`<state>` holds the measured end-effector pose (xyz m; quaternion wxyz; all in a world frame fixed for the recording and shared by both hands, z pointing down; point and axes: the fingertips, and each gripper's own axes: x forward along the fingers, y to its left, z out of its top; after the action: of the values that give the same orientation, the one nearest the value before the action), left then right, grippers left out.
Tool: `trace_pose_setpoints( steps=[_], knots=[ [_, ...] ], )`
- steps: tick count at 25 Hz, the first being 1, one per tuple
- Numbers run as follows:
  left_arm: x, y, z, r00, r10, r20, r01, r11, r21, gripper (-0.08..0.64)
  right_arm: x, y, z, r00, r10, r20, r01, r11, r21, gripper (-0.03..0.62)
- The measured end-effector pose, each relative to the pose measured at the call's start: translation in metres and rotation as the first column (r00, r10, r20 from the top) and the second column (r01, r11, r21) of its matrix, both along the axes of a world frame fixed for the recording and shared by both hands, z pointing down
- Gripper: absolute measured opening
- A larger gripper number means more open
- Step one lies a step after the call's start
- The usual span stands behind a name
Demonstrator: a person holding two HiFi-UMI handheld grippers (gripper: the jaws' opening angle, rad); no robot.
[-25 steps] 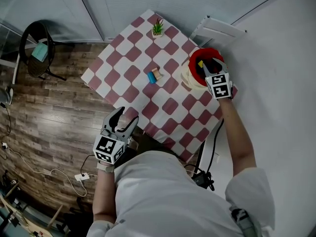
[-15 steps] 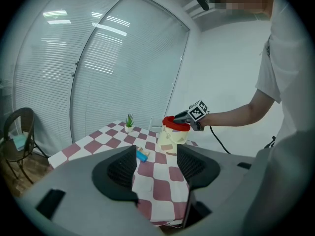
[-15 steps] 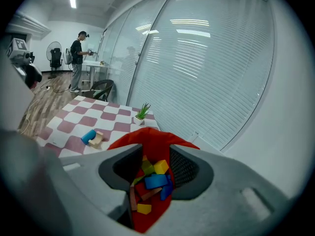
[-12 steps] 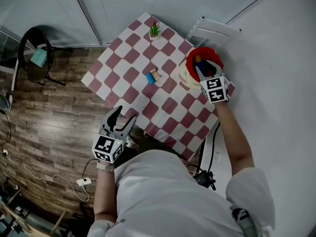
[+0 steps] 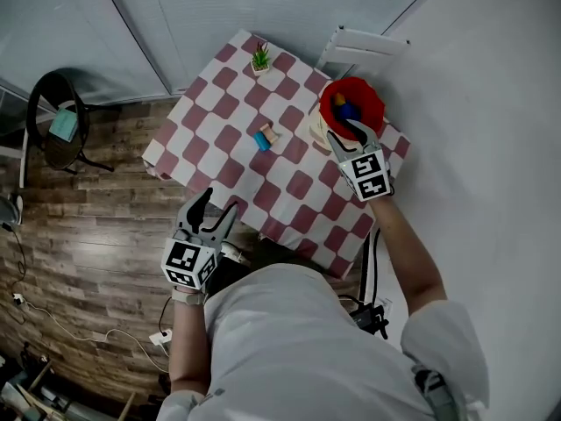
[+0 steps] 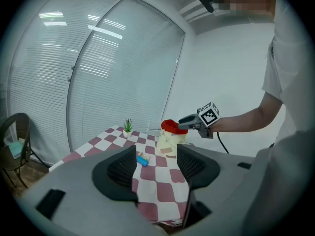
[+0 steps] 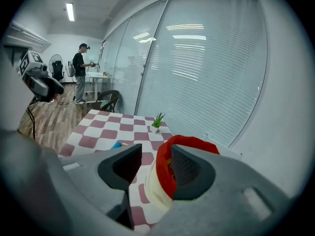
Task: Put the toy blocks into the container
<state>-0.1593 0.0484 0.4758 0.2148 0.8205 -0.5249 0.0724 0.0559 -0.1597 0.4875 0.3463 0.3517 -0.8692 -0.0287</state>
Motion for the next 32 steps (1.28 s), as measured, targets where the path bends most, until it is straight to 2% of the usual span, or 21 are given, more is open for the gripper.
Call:
trace_pose_setpoints(
  steps=[18, 32],
  knots=[
    [0.016, -0.030, 0.015, 0.990, 0.127, 0.065, -0.124, 0.991, -0.044, 0.238, 0.004, 0.072, 0.013, 0.981, 0.092, 0.173, -0.073, 0.991, -0.113, 0.173],
    [0.048, -0.077, 0.041, 0.966, 0.195, 0.172, -0.171, 0.975, -0.144, 0.239, 0.019, 0.096, 0.042, 0.934, 0.163, 0.317, -0.085, 0.966, -0.246, 0.173]
  ],
)
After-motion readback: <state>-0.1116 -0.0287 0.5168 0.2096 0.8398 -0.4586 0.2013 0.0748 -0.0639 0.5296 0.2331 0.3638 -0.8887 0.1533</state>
